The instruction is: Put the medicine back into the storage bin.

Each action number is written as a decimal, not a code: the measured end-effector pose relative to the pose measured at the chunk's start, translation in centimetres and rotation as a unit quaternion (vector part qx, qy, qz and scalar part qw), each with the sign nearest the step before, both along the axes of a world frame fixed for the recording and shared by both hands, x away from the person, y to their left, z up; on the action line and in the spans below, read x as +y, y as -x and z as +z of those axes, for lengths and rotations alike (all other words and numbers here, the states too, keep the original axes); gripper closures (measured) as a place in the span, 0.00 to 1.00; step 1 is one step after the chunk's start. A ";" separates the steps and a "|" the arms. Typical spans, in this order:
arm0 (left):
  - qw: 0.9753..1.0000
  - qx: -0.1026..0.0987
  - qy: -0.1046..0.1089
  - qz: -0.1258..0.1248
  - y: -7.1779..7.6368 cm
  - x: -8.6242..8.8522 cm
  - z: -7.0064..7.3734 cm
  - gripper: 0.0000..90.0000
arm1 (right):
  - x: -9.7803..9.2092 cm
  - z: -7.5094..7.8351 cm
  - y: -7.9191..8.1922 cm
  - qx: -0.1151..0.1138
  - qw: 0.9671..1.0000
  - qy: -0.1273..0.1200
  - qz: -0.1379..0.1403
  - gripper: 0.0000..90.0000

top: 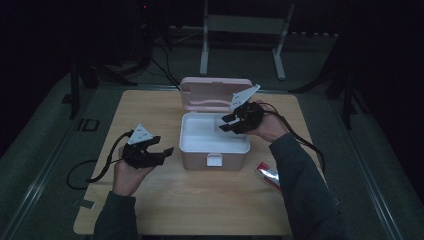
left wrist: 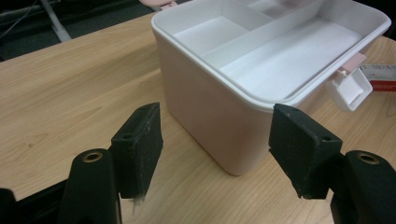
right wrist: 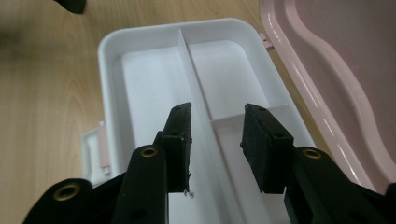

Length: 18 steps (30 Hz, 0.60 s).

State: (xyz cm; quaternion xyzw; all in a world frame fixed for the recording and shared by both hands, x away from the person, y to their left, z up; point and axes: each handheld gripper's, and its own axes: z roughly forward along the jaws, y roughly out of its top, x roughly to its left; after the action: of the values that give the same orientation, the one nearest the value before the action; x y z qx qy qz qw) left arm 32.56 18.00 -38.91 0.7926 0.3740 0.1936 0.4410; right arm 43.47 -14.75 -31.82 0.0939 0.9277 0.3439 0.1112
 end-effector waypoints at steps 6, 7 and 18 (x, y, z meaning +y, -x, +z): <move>1.000 0.002 0.005 -0.023 -0.1 -0.4 -0.4 0.38 | 1.9 -0.9 -0.7 -0.008 0.999 0.045 0.018 0.76; 1.000 0.002 0.004 -0.027 -0.1 -0.5 -0.4 0.38 | 2.2 -1.0 -0.8 -0.008 0.998 0.053 0.021 0.77; 0.999 0.006 0.003 -0.043 0.0 -0.8 -0.6 0.38 | 4.3 -1.9 -1.4 0.013 0.986 0.163 0.029 0.81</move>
State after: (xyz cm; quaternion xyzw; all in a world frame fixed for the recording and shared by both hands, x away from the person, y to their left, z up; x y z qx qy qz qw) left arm 32.56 17.24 -39.53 0.8078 0.3431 0.1688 0.4487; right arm 44.83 -10.43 -33.71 0.0522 0.9749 0.1903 0.1029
